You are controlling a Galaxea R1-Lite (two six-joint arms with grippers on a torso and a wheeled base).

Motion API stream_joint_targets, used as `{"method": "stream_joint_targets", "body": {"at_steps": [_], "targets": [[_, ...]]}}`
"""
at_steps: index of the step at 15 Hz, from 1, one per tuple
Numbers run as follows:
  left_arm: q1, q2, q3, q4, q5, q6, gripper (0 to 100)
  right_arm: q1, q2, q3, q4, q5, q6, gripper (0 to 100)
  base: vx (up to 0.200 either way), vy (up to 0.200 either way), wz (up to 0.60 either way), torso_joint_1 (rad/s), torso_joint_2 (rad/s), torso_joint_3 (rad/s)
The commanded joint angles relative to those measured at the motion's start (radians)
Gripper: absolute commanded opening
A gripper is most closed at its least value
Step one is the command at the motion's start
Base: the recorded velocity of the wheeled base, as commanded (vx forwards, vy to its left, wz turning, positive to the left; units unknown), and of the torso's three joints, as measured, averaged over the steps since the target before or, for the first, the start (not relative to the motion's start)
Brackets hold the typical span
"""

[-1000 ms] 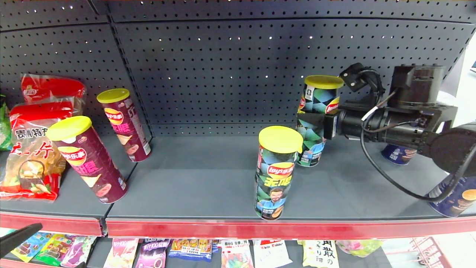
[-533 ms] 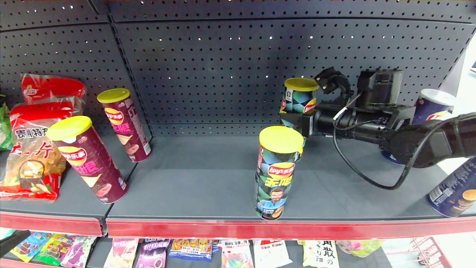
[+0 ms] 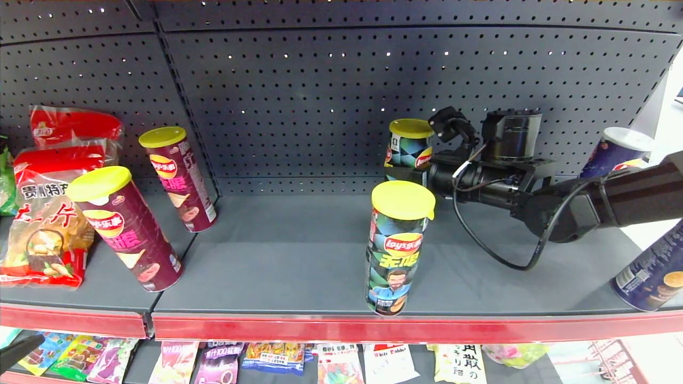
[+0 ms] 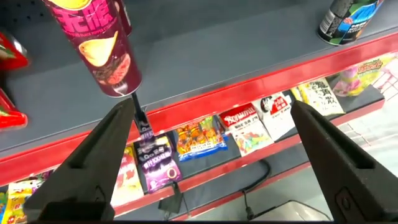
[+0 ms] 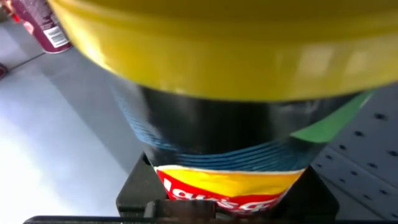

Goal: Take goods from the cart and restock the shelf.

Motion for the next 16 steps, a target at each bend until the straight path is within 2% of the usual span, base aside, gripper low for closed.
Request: {"method": "stream_joint_targets", "body": {"at_steps": [1,16], "targets": [[0.000,0.005,-0.001,-0.001,0.006,0.000,100,0.005,0.014,-0.017,0.000,0.000,0.000,0,0.000,0.000,0.00,0.000,0.00,0.000],[0.000,0.005,0.014,0.001,0.011,0.000,100,0.023,0.058,-0.035,-0.037,-0.015,0.015,0,0.000,0.000,0.00,0.000,0.00,0.000]]}}
